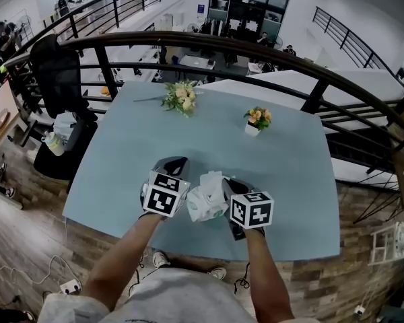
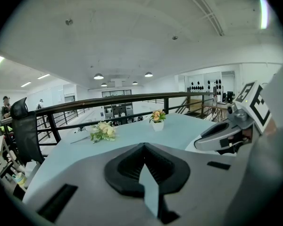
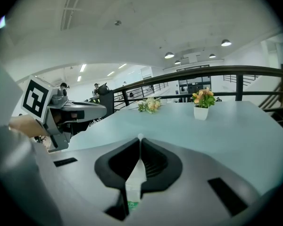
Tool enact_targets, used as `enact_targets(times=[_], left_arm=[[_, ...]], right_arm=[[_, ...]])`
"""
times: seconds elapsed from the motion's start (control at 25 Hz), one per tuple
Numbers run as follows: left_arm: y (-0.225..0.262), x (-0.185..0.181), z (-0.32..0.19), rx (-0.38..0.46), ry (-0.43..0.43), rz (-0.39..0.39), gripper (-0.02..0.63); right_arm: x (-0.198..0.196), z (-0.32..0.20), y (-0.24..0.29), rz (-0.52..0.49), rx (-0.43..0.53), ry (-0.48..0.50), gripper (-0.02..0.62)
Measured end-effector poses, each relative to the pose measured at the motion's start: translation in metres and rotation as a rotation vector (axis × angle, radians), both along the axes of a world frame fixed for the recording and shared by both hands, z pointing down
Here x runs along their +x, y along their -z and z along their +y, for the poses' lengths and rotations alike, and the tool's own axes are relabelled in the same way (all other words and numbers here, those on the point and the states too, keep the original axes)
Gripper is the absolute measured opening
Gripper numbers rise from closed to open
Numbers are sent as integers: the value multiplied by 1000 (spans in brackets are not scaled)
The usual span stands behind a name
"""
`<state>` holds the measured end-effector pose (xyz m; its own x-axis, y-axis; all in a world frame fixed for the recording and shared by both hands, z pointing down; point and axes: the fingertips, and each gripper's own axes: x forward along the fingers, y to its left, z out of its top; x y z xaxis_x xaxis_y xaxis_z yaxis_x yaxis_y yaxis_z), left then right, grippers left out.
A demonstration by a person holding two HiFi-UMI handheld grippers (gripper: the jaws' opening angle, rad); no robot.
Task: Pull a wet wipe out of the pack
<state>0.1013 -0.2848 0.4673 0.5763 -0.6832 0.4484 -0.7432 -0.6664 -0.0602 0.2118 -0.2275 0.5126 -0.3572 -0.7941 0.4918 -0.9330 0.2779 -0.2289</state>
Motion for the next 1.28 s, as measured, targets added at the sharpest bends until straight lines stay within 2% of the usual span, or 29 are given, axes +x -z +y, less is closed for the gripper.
enact_targets(times=[1.28], left_arm=[[12, 19, -1, 29, -42, 15, -5]], right_arm=[[58, -3, 67, 36, 155, -139, 12]])
